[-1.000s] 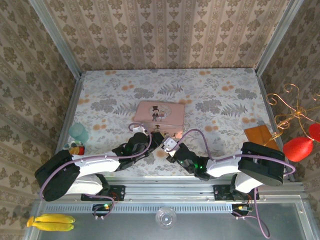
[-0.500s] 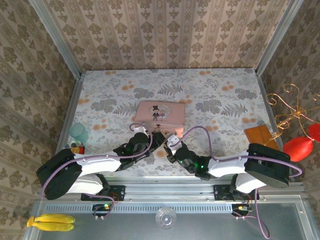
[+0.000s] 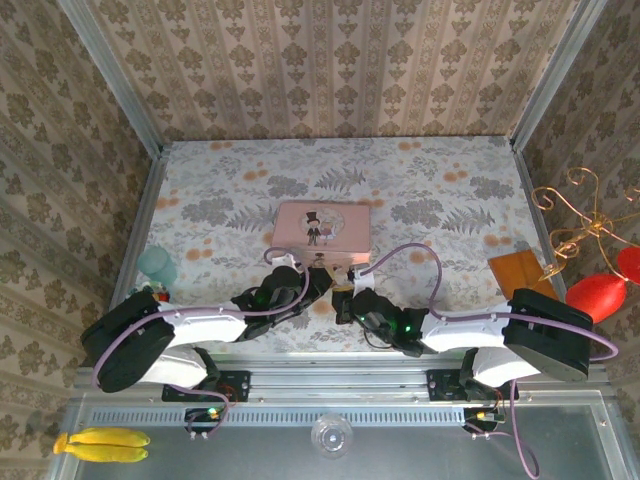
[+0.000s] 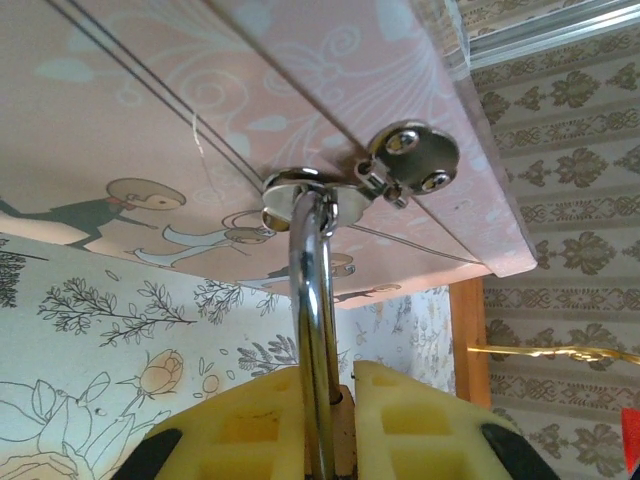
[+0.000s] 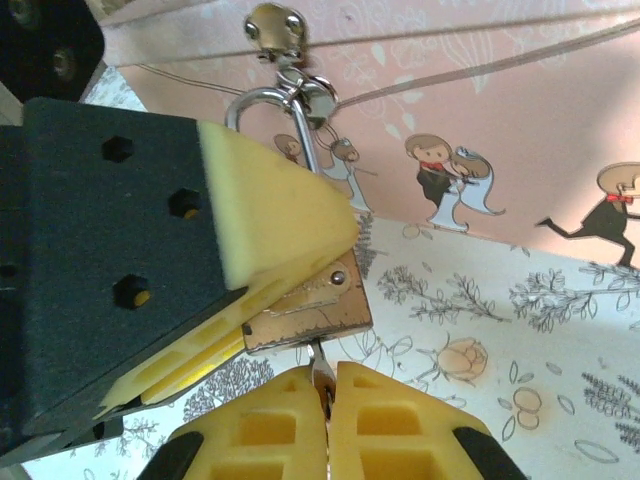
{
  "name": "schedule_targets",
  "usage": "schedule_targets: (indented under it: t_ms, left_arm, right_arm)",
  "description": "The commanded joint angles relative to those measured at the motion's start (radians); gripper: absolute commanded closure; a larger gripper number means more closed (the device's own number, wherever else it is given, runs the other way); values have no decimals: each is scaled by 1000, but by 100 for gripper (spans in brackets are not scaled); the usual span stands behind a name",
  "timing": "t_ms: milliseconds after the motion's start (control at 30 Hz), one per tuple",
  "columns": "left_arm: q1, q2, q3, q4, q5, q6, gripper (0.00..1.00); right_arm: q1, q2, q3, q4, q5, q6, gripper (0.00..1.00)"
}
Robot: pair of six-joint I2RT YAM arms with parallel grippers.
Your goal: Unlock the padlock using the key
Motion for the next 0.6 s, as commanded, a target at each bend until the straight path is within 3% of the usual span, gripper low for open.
schedule_targets:
  t_ms: [0,200,300,567]
  left_arm:
    - [30,1,2,17,-65,58,100]
    - [94,-10,-4,-78,-30,161,100]
    - [122,-4,23,-196,-26,251,100]
    - [105,44,86,-305,-53,340,100]
  right_arm:
    - [-64,-27,28,-161,-35,98,89]
    - [-229,-74,0,-169,-321,81,60]
    - [-247,-101,39,-289,-331,47,48]
    - [-277,-141,82,-373,-298,44,38]
